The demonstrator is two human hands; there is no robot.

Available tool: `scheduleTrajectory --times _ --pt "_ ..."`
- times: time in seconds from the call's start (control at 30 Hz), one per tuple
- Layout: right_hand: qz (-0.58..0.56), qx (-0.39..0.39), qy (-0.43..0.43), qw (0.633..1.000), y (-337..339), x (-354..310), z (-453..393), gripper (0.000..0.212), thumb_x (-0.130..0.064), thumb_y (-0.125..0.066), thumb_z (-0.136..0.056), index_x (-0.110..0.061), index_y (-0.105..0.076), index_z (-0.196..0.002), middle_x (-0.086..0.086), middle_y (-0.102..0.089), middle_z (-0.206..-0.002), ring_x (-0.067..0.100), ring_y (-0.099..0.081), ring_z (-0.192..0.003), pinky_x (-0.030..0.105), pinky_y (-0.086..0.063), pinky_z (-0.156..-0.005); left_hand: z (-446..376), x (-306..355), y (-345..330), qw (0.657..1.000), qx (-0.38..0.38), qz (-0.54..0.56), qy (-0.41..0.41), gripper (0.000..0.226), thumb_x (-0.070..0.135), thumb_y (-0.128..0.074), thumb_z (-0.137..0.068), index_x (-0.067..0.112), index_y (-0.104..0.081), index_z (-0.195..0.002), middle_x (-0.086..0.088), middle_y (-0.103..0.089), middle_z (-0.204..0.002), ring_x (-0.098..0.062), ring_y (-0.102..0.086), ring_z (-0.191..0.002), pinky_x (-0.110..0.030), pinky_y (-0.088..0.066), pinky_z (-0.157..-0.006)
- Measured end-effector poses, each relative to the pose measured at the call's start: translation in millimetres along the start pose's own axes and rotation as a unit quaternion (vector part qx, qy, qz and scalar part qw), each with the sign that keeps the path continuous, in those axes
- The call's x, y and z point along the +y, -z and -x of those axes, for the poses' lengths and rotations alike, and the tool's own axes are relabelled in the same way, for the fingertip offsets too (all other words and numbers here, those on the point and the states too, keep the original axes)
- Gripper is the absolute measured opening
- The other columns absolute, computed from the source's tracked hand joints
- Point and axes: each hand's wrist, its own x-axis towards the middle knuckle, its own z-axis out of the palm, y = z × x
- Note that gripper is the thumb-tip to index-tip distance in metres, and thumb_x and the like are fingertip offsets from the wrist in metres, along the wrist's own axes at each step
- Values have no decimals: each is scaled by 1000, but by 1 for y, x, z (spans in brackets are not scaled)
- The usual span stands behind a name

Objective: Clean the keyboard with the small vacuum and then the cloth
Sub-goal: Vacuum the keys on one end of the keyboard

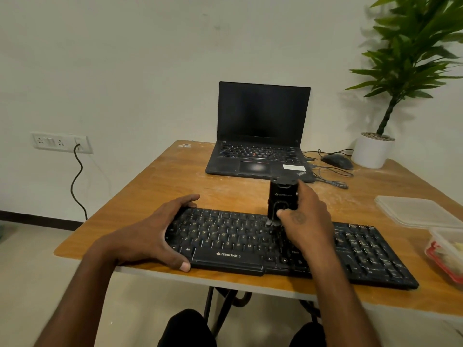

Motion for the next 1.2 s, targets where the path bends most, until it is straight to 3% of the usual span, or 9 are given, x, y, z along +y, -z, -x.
scheduleTrajectory --times 0.27,0.4,0.53,0.73,0.8,0.9,1.03,1.1,1.2 --pt "-2 -58 63 996 -44 -33 -3 57 -5 -67 -83 -29 -49 -131 -3 -69 -109 20 -67 -93 35 -57 -71 0 0 0 1000 0 -3 1 130 54 -99 -52 73 -14 -148 28 -28 -156 8 -40 -136 -20 -46 -106" --pt "-68 -87 45 993 -30 -23 -8 58 -3 -68 -87 -30 -50 -135 -9 -64 -112 8 -60 -87 20 -45 -63 -1 0 0 1000 1 1 -1 130 51 -100 -53 74 -14 -147 29 -28 -154 7 -39 -137 -20 -45 -106" --pt "-75 -33 -11 997 5 6 -9 50 -1 -68 -85 -31 -54 -123 -10 -60 -100 18 -63 -94 38 -51 -76 0 -3 0 1000 0 -2 -3 129 51 -100 -54 74 -13 -148 32 -27 -153 12 -38 -134 -17 -45 -105" --pt "-20 -14 18 1000 -5 3 -5 53 -3 -68 -84 -30 -53 -127 -7 -63 -102 19 -65 -96 26 -41 -58 -1 -3 0 1000 -3 -2 0 130 50 -100 -55 73 -12 -148 30 -27 -154 6 -40 -136 -18 -48 -102" --pt "-25 -32 47 998 -21 -7 -1 58 -4 -68 -86 -31 -49 -134 -6 -68 -111 17 -67 -96 23 -48 -59 -1 -3 1 1000 -1 -4 -3 130 45 -102 -58 72 -13 -150 31 -28 -153 10 -40 -135 -17 -46 -104" --pt "-39 -63 81 994 -36 -20 3 61 -4 -68 -85 -30 -48 -137 -6 -70 -110 15 -68 -90 32 -59 -69 -2 -3 1 1000 0 -5 -3 130 42 -102 -60 71 -14 -150 32 -30 -153 15 -41 -132 -16 -45 -105" --pt "-94 -93 64 989 -22 -8 1 52 -3 -66 -89 -38 -49 -124 -21 -56 -95 -7 -53 -76 12 -38 -59 -1 -3 1 1000 -1 -2 -4 130 44 -102 -58 72 -14 -149 33 -30 -152 17 -42 -129 -15 -46 -103" --pt "-110 -68 34 991 -5 9 -2 55 -2 -67 -88 -35 -52 -128 -20 -56 -97 -5 -54 -82 17 -39 -64 0 -4 1 1000 -2 0 -3 130 44 -102 -58 72 -14 -149 34 -30 -151 18 -42 -128 -15 -47 -102" --pt "-103 -11 -14 995 17 29 -5 55 -2 -67 -84 -34 -53 -127 -8 -64 -109 17 -61 -101 40 -50 -82 -1 -4 1 1000 -4 -2 -5 130 45 -102 -58 72 -13 -149 36 -29 -150 19 -41 -128 -15 -47 -102"
